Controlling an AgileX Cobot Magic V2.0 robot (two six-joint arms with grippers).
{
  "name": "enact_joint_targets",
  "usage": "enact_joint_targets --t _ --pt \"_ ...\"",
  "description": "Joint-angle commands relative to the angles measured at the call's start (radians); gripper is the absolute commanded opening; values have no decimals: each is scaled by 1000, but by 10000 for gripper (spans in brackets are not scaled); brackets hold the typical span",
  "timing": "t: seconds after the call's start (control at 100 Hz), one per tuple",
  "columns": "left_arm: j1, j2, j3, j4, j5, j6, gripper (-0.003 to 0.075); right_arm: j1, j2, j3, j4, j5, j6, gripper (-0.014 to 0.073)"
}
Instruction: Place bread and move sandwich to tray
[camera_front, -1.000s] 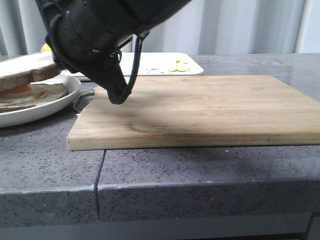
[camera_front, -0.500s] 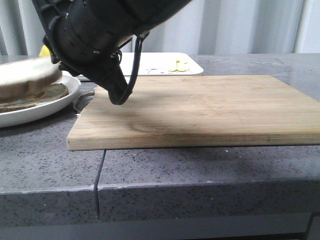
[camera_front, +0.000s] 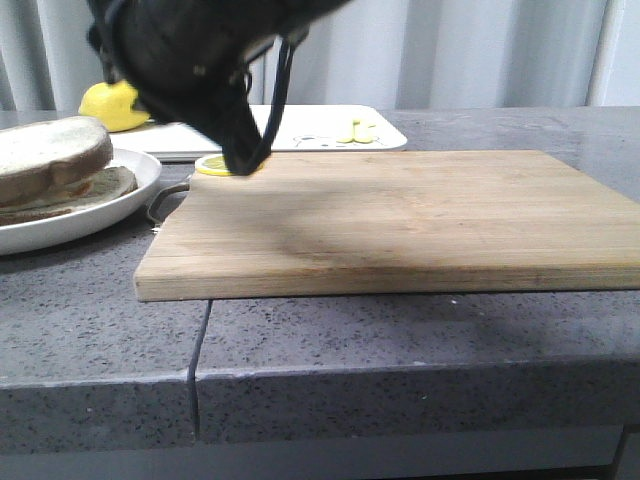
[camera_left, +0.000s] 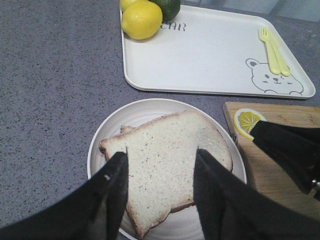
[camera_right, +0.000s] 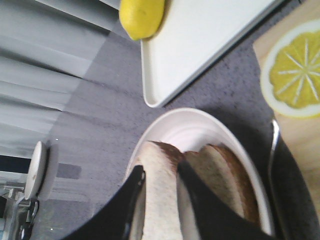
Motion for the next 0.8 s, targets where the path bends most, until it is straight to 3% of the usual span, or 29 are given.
enact_joint_targets --t 0.0,0.22,0.58,0.79 --pt "-2 -1 -35 -23 -61 3 280 1 -107 -26 -87 -64 -21 188" --pt "-2 -1 -35 -23 -60 3 280 -20 -261 -26 -340 -56 -220 188" --pt "-2 -1 -35 -23 -60 3 280 -208 -547 -23 -344 314 -832 188" --pt "-2 -1 -35 -23 -60 3 280 -361 -723 88 -347 445 -949 188"
